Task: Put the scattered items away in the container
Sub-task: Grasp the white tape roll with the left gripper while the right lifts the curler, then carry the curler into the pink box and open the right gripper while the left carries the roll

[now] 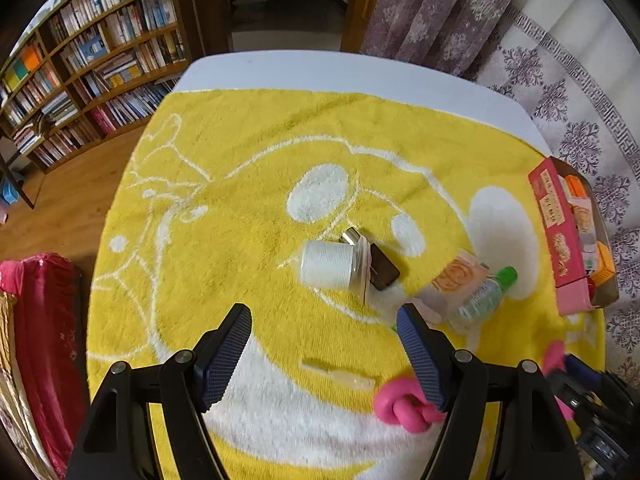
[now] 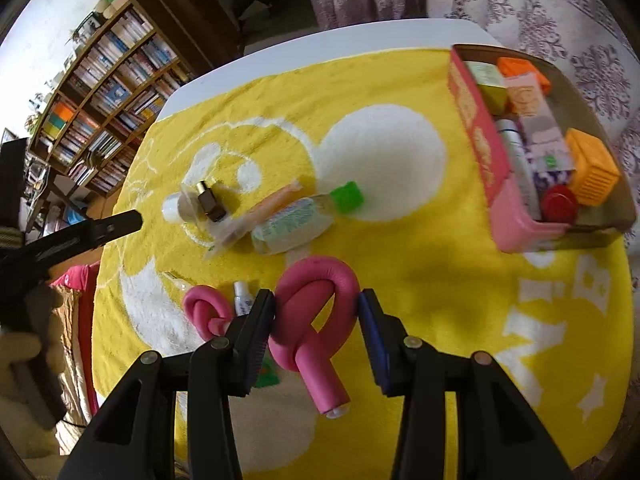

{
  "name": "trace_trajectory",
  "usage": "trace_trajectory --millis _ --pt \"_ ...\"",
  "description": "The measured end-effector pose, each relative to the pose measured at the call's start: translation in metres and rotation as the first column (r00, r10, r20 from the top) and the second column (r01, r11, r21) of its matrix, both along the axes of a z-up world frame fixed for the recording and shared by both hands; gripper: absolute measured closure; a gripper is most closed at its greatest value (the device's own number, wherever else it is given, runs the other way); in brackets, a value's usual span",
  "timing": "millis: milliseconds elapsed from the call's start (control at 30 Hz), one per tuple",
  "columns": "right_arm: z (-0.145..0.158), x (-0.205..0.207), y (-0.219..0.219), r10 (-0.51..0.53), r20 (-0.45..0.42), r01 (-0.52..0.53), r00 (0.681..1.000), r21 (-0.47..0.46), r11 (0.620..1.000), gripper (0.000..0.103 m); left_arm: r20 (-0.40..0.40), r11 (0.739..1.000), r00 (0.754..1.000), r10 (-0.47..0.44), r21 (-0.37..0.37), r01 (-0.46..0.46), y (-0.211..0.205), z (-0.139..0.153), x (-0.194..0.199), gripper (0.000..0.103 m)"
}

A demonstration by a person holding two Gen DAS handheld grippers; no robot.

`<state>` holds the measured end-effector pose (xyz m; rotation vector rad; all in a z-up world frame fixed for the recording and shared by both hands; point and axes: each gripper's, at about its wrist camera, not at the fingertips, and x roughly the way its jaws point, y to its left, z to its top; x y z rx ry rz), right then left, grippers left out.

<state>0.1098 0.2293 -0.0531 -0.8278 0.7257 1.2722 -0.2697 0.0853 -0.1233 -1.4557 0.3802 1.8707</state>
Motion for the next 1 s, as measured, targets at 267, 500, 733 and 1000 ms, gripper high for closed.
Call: trace_trajectory --millis 267,500,733,1000 --pt "0.006 0.026 -0.017 -0.078 0.012 0.078 0.997 0.007 0.997 0.056 0.041 1.0 0.999 -0.015 -0.005 0.015 0.026 -0.03 -0.02 0.026" --pt "0.009 0.037 -0.024 -0.112 0.025 0.112 0.993 0.001 0.994 0.056 0.063 0.999 0.998 -0.015 -0.034 0.017 0.035 -0.06 -0.037 0.027" --pt "0.008 0.035 -0.021 -0.093 0.033 0.093 0.995 -0.005 0.996 0.056 0.101 0.999 0.994 -0.042 -0.009 0.043 0.036 -0.074 -0.036 0.057" --pt "0.01 0.031 -0.017 -0.024 0.034 0.025 0.999 -0.016 1.0 0.056 0.085 1.0 0.996 -0.011 0.005 0.011 0.028 -0.061 -0.034 0.061"
